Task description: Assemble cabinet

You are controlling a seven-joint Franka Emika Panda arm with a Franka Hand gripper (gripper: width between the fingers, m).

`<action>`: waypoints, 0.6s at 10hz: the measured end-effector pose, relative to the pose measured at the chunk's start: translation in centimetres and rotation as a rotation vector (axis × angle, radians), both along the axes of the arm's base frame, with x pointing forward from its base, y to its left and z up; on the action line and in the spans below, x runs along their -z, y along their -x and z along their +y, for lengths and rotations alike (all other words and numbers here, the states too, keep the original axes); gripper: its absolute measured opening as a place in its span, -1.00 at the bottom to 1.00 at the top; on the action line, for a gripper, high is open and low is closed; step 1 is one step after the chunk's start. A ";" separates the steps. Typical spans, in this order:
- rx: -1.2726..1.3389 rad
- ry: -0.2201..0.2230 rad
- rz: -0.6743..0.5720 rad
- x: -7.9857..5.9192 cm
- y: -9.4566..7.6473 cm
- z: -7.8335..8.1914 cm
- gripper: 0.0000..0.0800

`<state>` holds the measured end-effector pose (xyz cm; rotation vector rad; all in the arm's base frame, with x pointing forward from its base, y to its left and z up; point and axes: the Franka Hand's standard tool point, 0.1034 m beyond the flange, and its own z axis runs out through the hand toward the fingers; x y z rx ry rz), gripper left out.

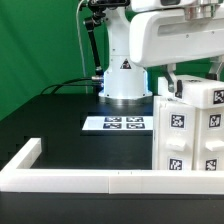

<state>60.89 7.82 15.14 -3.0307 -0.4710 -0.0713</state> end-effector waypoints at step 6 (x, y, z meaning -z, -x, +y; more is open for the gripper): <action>0.538 -0.034 -0.021 0.0 -0.4 0.0 0.39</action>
Offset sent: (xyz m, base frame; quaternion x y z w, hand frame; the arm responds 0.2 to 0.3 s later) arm -0.0087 -0.0013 -0.0060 -0.0032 0.0131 0.1822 0.9832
